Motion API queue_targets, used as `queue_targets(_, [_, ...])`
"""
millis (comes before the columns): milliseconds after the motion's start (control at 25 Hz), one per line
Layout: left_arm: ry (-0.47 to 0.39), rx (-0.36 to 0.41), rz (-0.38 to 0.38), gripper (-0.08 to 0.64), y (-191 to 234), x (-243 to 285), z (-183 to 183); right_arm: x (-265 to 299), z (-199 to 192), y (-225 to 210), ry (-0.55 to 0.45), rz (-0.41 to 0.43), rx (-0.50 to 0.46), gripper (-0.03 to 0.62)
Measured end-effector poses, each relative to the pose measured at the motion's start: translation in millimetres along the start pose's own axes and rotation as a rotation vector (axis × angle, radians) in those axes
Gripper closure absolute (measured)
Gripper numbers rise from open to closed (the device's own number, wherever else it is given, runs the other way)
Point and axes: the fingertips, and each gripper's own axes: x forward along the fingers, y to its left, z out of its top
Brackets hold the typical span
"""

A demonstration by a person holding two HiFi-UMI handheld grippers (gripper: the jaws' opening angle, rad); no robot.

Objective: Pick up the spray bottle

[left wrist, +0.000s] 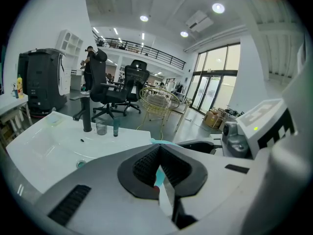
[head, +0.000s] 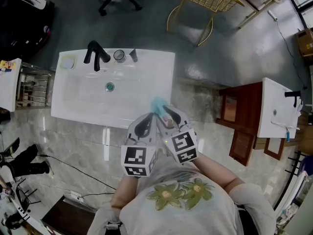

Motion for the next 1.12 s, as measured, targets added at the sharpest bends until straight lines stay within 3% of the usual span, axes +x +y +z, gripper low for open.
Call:
queue_targets(320, [0.002,-0.013,0.01,0.551,3,1,-1,3,-3,-8,0.031,-0.051,-0.07,0.463])
queue_targets(560, [-0.004,-0.029,0.021,0.551,9,2,0,3,-2,-13,0.025,-0.081,-0.123,0.502])
queue_targets(1120, [-0.018,-0.033,0.022,0.551,6,-2,2,-3,4,-15,0.01,-0.078,-0.168,0.512])
